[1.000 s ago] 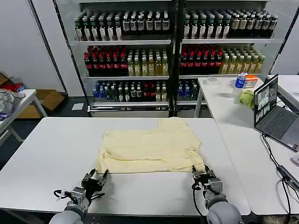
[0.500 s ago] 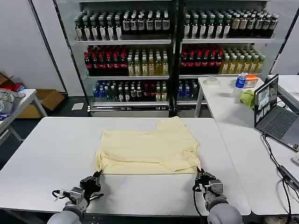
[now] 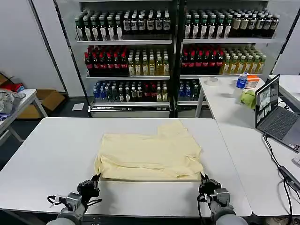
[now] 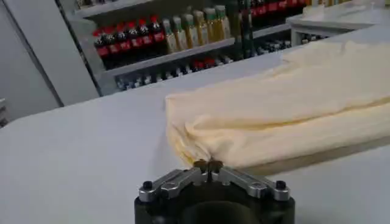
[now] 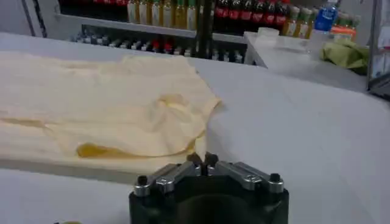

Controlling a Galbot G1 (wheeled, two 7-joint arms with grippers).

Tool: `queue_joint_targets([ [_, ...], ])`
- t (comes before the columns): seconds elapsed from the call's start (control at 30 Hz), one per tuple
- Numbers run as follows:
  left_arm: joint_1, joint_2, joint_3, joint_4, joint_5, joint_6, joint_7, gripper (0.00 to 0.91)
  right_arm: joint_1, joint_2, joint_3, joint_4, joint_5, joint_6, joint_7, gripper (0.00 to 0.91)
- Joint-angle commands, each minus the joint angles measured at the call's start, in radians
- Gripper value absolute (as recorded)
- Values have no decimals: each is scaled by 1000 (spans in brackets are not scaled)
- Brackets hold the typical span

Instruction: Fold and organize the clothes.

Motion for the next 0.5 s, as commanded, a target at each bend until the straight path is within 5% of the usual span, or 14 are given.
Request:
queue_joint_targets([
  [0.03,133,0,-20,-106,1,-2,-1,10,-176,-1,45,121,-49,11,-12,0],
  [0.5,342,-3,-51,-187,39,-20,-9,10,-389,-2,84,246,-130,-1,-31,0],
])
